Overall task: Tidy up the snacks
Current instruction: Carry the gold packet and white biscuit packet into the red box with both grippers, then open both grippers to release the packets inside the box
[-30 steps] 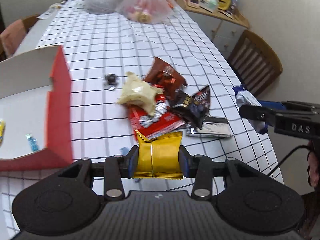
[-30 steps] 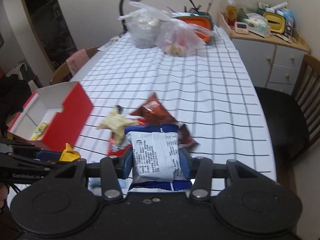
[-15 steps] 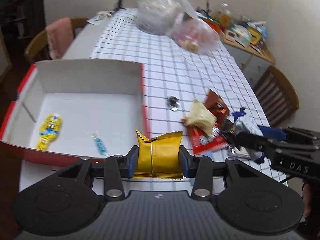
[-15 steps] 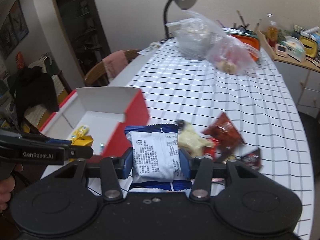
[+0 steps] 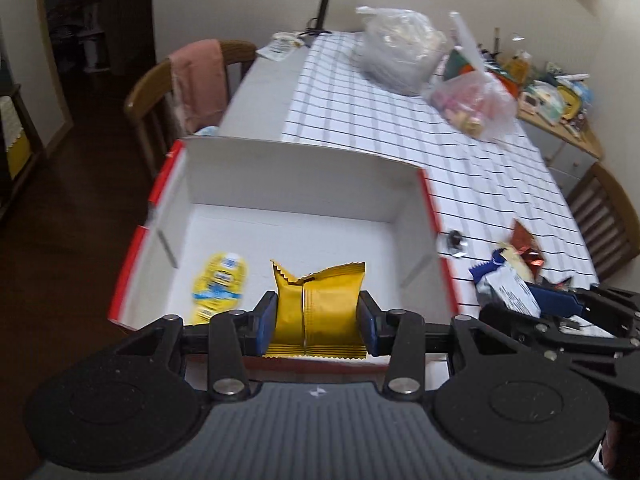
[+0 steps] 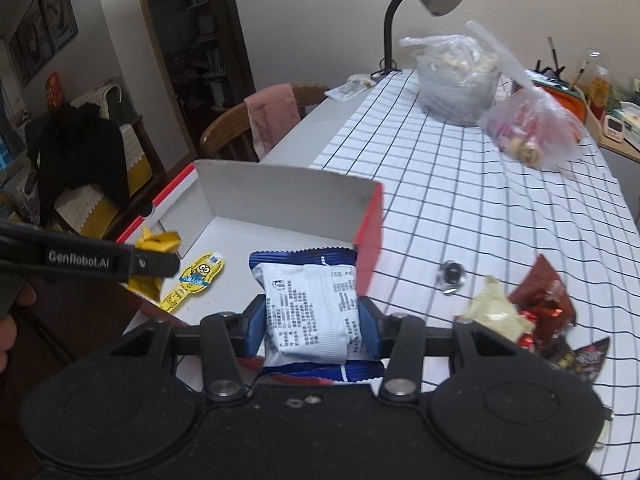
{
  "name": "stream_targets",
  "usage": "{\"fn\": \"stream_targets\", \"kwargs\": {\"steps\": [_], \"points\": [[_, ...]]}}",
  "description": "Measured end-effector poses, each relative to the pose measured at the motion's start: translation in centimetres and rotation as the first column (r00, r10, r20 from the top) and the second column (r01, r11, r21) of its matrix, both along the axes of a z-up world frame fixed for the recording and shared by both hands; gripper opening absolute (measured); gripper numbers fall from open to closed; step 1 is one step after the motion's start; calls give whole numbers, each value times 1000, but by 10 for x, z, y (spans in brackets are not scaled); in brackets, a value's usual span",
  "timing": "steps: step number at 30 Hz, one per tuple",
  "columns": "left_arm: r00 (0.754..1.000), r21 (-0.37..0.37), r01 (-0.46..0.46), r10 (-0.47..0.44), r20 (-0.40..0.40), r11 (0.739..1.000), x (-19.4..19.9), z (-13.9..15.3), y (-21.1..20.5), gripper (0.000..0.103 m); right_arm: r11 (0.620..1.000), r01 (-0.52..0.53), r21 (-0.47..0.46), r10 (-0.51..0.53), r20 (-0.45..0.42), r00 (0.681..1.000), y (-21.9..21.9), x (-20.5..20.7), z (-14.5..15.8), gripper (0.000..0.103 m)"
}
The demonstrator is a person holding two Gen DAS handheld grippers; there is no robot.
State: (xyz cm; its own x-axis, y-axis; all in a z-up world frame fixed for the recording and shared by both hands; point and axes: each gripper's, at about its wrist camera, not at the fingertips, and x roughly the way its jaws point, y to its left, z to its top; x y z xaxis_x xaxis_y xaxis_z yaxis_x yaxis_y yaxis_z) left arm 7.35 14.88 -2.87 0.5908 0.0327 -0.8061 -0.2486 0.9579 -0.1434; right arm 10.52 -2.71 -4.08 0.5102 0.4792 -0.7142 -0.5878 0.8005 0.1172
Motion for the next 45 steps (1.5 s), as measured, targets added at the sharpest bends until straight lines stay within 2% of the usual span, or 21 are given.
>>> {"fn": "stream_targets", "kwargs": {"steps": [9, 17, 22, 27, 29, 31, 34, 39, 45], "points": [[998, 69, -5, 9, -69, 998, 26, -14, 53, 41, 997, -23, -72, 20, -37, 999, 53, 23, -26, 46], [986, 122, 33, -13, -166, 992, 57, -44, 72, 41, 989, -68, -133, 57, -90, 994, 91, 41, -52, 46], [976, 139, 78, -47, -211, 987, 72, -60, 70, 41, 979, -107, -173, 84, -133, 987, 108, 45, -70, 46], [953, 136, 130, -86, -290, 982, 87, -77, 64, 41, 968, -134, -212, 97, -179, 979, 118, 49, -83, 46], [950, 171, 148, -93, -298, 974, 92, -80, 60, 41, 963, -139, -231, 95, -192, 977, 121, 50, -88, 46], [944, 151, 162, -108, -313, 975, 95, -82, 57, 42, 958, -146, -246, 98, -198, 975, 123, 49, -90, 46], [936, 167, 171, -107, -334, 971, 97, -85, 54, 42, 955, -146, -258, 93, -207, 974, 123, 49, -94, 46], [925, 155, 197, -131, -357, 968, 98, -91, 48, 42, 956, -144, -257, 88, -218, 972, 123, 50, -96, 46], [923, 148, 201, -136, -361, 968, 95, -93, 47, 42, 956, -141, -257, 86, -214, 973, 123, 50, -95, 46]]}}
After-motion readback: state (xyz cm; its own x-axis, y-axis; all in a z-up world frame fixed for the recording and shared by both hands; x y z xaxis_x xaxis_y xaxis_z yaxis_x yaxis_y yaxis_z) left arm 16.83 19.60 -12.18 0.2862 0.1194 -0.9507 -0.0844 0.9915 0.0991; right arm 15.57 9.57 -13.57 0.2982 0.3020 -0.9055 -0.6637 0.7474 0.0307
